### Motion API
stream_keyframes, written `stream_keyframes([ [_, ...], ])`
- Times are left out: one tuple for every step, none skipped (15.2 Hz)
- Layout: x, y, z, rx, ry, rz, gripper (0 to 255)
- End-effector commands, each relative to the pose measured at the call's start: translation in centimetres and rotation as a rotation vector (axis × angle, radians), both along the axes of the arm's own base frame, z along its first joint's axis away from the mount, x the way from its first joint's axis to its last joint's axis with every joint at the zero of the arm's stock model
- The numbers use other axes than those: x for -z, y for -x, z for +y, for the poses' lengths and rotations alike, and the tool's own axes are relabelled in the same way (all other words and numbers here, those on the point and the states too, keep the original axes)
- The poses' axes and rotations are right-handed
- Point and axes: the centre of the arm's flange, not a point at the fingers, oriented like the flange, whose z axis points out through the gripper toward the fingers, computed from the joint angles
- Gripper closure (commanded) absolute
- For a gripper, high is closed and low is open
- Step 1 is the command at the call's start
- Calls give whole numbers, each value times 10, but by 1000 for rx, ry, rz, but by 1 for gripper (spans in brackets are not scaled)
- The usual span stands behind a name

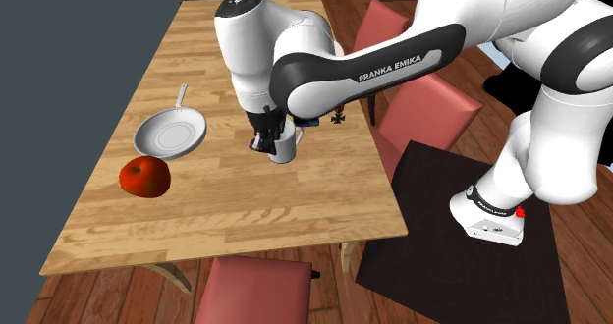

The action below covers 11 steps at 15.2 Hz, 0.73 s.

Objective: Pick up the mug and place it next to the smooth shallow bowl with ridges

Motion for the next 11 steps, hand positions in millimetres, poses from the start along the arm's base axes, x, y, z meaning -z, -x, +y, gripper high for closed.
stream_keyframes([
  [-11, 0, 1, 0, 0, 0, 255],
  [-17, 0, 1, 0, 0, 0, 255],
  [-22, 0, 1, 0, 0, 0, 255],
  [-27, 0, 1, 0, 0, 0, 255],
  [-32, 0, 1, 0, 0, 0, 255],
  [-38, 0, 1, 0, 0, 0, 255],
  [-43, 0, 1, 0, 0, 0, 255],
  [-47, 0, 1, 0, 0, 0, 255],
  [-47, 0, -13, 0, 0, 0, 255],
  [-47, 0, -26, 0, 0, 0, 255],
  [-47, 0, -39, 0, 0, 0, 255],
])
